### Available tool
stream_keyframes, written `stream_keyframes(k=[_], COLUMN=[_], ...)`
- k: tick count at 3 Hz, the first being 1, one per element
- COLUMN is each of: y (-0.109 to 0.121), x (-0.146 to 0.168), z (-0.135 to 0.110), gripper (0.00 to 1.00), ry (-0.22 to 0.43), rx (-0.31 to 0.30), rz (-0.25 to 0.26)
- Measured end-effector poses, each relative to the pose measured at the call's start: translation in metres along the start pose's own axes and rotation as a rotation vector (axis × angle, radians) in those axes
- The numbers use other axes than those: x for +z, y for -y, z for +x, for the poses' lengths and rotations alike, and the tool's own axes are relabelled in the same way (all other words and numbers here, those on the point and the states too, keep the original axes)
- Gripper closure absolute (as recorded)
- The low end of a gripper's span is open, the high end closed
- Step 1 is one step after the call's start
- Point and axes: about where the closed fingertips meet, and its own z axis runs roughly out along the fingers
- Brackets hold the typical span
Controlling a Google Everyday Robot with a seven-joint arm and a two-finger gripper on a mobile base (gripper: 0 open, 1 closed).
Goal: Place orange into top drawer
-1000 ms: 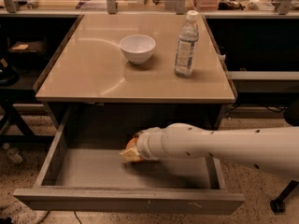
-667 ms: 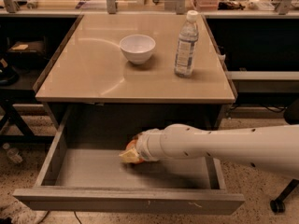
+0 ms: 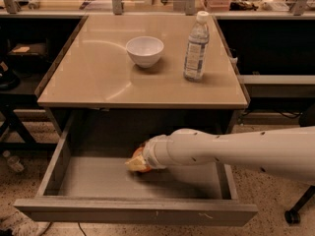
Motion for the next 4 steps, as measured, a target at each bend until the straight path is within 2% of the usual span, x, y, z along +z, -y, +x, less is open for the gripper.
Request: stream_keyframes(k=[3, 4], y=[0.0, -0.0001], x=[0.0, 0.0], z=[0.0, -0.0001], gripper=[0.15, 0.0], ry=[0.0, 0.0], rx=[0.0, 0.0], rz=[0.0, 0.0])
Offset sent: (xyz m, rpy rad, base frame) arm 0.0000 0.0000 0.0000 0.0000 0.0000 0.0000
